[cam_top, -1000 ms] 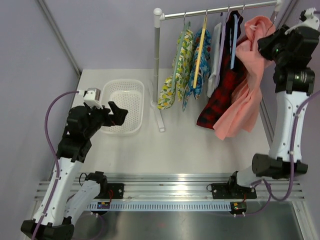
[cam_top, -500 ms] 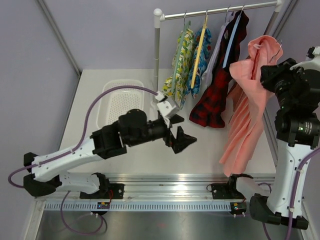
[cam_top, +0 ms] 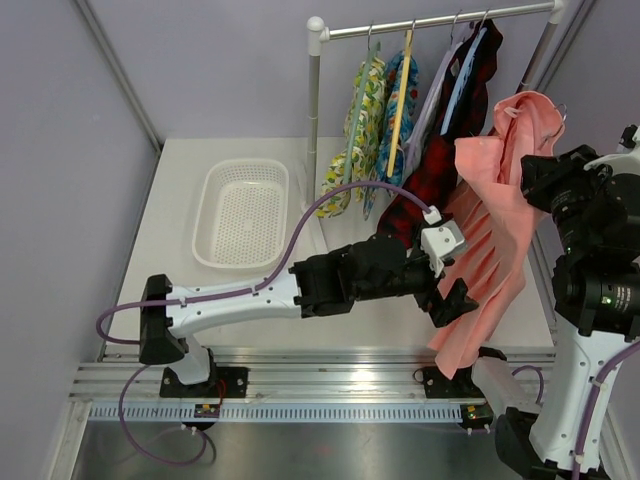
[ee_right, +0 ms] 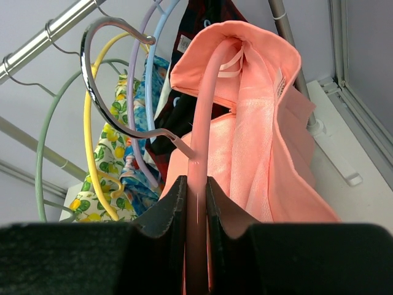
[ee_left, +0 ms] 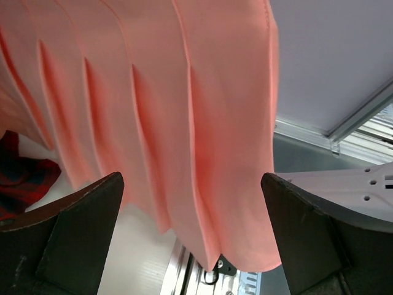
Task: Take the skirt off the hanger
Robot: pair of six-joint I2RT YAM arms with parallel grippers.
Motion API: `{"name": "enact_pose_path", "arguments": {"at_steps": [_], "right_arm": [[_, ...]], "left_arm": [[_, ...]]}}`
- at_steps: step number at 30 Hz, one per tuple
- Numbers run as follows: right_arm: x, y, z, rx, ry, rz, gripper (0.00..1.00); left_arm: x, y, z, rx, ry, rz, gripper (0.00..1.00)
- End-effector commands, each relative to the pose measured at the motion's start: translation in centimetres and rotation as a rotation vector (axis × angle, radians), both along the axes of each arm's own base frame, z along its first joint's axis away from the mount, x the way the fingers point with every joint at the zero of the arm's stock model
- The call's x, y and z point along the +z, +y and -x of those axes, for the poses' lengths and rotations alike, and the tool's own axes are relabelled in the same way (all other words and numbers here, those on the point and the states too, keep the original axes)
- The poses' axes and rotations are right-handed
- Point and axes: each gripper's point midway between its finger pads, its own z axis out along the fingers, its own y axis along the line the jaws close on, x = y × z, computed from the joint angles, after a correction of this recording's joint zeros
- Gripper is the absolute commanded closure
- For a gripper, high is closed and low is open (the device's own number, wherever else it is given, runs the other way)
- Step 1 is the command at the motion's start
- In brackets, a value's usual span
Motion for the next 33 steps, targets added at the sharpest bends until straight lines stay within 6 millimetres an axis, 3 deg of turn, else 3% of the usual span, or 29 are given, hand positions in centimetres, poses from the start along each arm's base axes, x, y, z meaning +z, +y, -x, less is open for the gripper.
{"name": "enact_pose_path", "arguments": {"at_steps": [1,13,16,21,22,24,25,26,27,31,32,33], "right_arm": [[4.8,0.9,1.4,0.036,-0.185,0.013,1.0],[4.1,0.9,0.7,0.038,-0.173,0.002,1.0],[4.4,1.0,0.7,0.046,-0.178,0.0,1.0],[3.9,1.0,0.6,0.045,-0.167,0.001,1.0],[3.9,1.2,0.7,0.057,-0.17,-0.007,1.0],[3.7,1.4,0.5,0.066,-0.166,-0.011,1.0],[3.6,1.4,0.5,0.068,-0.164,-0.012,1.0],[3.7,1.4,0.6,0.067,-0.166,-0.01,1.0],[3.5,1.4,0.6,0.066,-0.163,-0.011,1.0],[3.4,1.1,0.4,0.053,-0.158,-0.002,1.0],[3.3,1.0,0.3,0.048,-0.155,-0.002,1.0],[3.4,1.0,0.3,0.048,-0.155,-0.001,1.0]], "left_arm": [[6.4,-1.5,2.3,-0.082,-0.017,0.193,0.01],[5.5,-3.9,4.6,-0.171,0.016,0.208,0.01],[4.0,-4.8,5.0,-0.183,0.021,0.185,0.01],[2.2,-6.0,4.9,-0.127,-0.021,0.164,0.1],[2.0,-6.3,4.5,-0.105,-0.026,0.158,0.13],[2.4,-6.6,4.2,-0.096,-0.037,0.164,0.3],[1.7,-7.0,3.5,-0.057,-0.041,0.143,0.4],[2.4,-7.1,3.3,-0.048,-0.048,0.154,0.77],[2.4,-7.1,3.1,-0.034,-0.047,0.153,0.97],[2.6,-6.3,3.1,0.01,-0.037,0.139,1.0],[3.1,-5.8,3.5,0.003,-0.044,0.136,1.0],[2.5,-5.5,5.2,-0.021,-0.049,0.112,1.0]]}}
